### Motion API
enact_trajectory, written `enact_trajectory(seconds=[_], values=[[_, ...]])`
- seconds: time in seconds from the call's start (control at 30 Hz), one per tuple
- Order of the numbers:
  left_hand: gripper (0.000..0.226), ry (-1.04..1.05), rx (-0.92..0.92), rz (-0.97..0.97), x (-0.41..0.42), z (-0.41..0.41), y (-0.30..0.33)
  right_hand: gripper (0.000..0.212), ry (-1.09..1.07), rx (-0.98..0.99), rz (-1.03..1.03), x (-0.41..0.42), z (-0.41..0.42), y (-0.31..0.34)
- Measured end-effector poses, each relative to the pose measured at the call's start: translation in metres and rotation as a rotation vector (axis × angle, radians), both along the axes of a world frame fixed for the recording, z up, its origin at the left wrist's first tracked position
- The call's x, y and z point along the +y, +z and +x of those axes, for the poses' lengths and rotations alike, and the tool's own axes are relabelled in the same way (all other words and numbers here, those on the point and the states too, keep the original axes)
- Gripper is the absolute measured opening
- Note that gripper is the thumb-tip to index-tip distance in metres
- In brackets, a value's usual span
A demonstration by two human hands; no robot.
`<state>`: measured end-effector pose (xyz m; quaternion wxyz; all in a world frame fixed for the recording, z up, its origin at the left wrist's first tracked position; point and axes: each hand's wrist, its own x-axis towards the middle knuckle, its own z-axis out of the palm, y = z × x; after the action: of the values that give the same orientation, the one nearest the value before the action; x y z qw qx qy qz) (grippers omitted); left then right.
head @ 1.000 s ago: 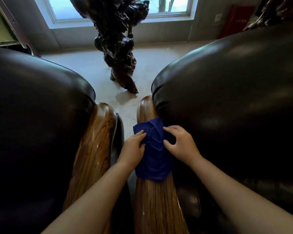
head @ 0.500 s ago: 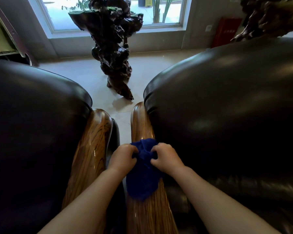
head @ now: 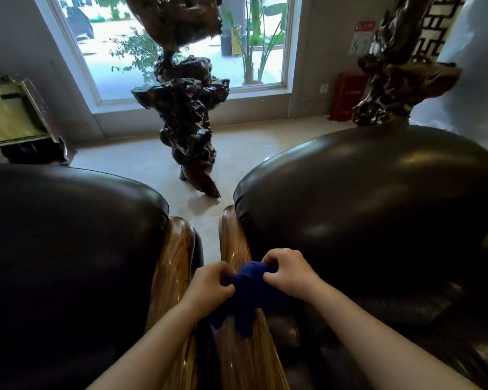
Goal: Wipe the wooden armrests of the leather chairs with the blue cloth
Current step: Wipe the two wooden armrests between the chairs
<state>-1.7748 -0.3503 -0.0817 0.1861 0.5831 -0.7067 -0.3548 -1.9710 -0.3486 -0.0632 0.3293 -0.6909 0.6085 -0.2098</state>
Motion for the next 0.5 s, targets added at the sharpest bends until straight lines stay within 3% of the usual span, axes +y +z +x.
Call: enact_trajectory(seconds=[0.27, 0.5], values=[[0.015, -0.024, 0.079, -0.083, 0.067, -0.021, 0.100, 0.018, -0.079, -0.042, -0.082, 0.071, -0.026, 0.098], [0.018, 0.022, 0.218, -0.072, 0.113, -0.032, 0.105, 0.020, -0.158, -0.087, -0.091, 0.118, -0.028, 0.105]])
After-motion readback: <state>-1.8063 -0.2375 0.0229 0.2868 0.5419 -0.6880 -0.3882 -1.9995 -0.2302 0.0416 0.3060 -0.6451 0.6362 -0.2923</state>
